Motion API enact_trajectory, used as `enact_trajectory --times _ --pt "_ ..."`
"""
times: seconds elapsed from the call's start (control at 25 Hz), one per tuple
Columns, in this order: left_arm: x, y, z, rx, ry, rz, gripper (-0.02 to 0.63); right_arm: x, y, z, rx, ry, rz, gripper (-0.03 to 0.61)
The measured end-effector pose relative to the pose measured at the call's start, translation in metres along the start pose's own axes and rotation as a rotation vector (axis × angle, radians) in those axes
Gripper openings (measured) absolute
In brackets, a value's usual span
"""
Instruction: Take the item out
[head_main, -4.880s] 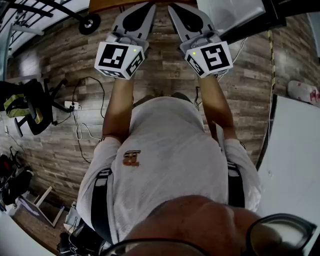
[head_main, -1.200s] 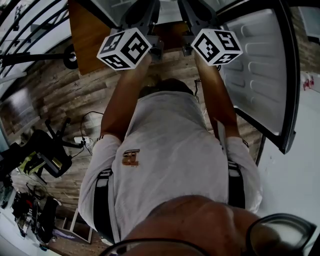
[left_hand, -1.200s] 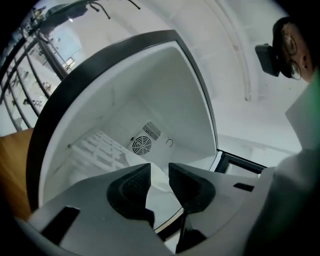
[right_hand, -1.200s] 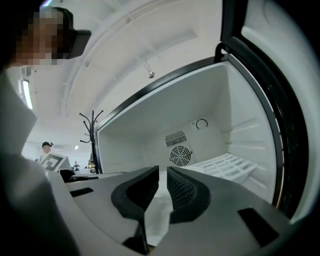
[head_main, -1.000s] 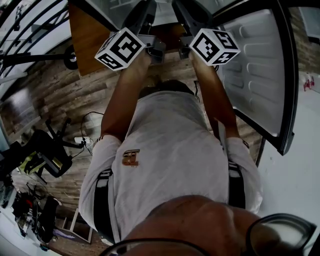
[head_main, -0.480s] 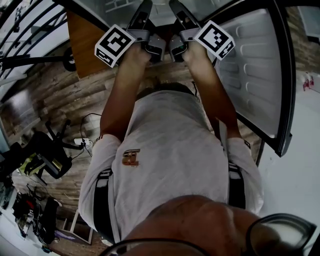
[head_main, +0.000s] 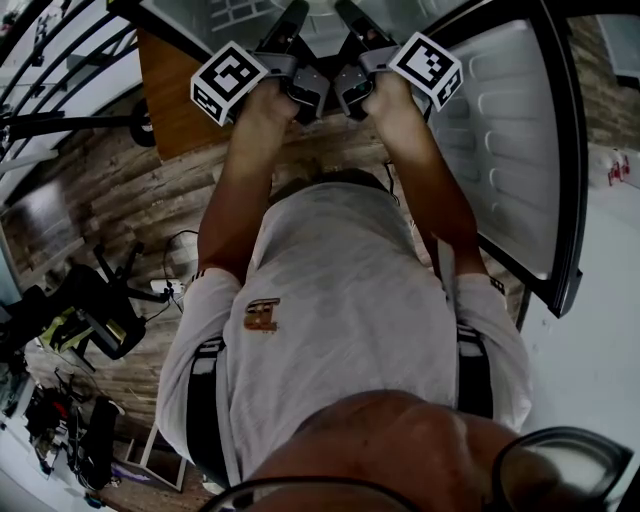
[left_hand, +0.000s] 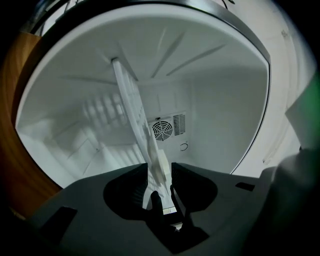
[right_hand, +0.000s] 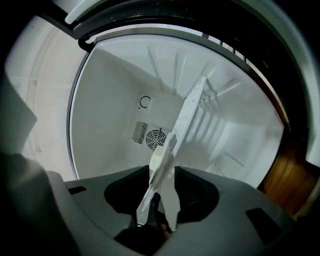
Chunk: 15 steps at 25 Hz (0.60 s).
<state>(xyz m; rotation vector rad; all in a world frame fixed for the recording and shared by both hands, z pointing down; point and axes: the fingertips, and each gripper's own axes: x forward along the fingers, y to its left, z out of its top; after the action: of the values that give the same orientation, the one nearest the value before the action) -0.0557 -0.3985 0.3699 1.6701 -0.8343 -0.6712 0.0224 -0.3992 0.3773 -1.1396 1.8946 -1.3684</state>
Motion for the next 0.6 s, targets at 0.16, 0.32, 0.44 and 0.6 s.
enact_trajectory --times 0.16,0.32,0.44,0.6 --pt "0.001 0.002 -0.002 -0.01 0.007 0.004 0.143 0.001 -0.002 0.0 0.002 0.02 0.006 0.164" --pt "0.003 0.0 -0.005 -0.041 0.031 -0.015 0.143 0.005 0.001 0.0 -0.006 0.044 0.013 0.146" --pt "0.006 -0.001 -0.01 -0.069 0.054 -0.027 0.143 0.009 0.002 -0.002 -0.007 0.056 0.017 0.124" --pt "0.005 -0.002 -0.01 -0.084 0.051 -0.027 0.113 0.012 0.005 -0.005 0.007 0.071 0.025 0.102"
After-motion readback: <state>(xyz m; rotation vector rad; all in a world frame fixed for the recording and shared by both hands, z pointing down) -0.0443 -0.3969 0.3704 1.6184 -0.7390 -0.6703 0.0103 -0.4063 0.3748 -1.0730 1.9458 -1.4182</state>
